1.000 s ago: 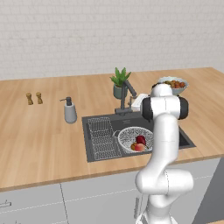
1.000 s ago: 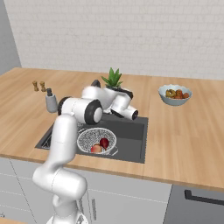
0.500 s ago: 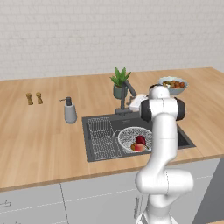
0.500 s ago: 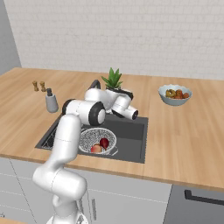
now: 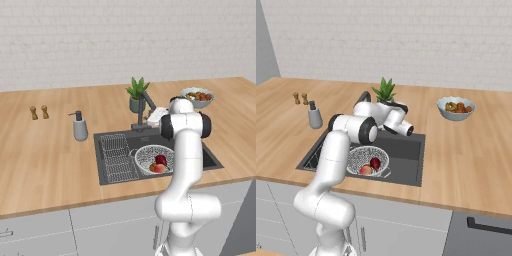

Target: Put the colander in the sink, put the peach, pear, peach in the colander, and turn on the sink faucet and pour water over the colander.

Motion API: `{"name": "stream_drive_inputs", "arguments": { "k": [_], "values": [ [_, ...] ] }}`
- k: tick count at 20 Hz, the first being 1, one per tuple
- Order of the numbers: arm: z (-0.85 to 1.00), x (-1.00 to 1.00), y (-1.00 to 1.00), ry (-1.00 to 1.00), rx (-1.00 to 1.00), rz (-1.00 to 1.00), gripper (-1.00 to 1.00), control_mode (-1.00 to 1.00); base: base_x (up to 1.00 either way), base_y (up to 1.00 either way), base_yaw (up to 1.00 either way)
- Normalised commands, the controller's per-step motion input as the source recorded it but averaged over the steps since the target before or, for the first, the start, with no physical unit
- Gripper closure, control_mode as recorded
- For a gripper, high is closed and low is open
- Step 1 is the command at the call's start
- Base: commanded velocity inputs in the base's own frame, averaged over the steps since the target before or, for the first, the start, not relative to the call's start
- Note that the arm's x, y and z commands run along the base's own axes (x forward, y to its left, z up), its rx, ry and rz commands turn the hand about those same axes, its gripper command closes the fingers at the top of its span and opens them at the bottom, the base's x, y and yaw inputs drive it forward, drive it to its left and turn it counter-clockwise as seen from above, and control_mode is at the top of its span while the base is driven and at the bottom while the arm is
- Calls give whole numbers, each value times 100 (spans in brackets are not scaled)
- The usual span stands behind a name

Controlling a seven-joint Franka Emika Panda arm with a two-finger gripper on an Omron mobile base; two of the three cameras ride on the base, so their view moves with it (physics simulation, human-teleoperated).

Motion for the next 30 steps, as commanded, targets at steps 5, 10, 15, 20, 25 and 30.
{"name": "stream_drive_inputs", "arguments": {
  "k": [5, 10, 15, 20, 25, 30],
  "values": [
    [0, 5, 23, 0, 0, -8, 100, -100, 0, 0, 0],
    [0, 14, 0, 0, 0, -10, 100, -100, 0, 0, 0],
    [0, 17, -17, 0, 0, -6, 100, -100, 0, 0, 0],
    [0, 15, -36, 0, 0, -3, 100, -100, 0, 0, 0],
    [-6, 7, -38, 0, -1, -2, 100, -100, 0, 0, 0],
    [-16, 0, -38, -2, -3, -2, 100, -100, 0, 0, 0]
  ]
}}
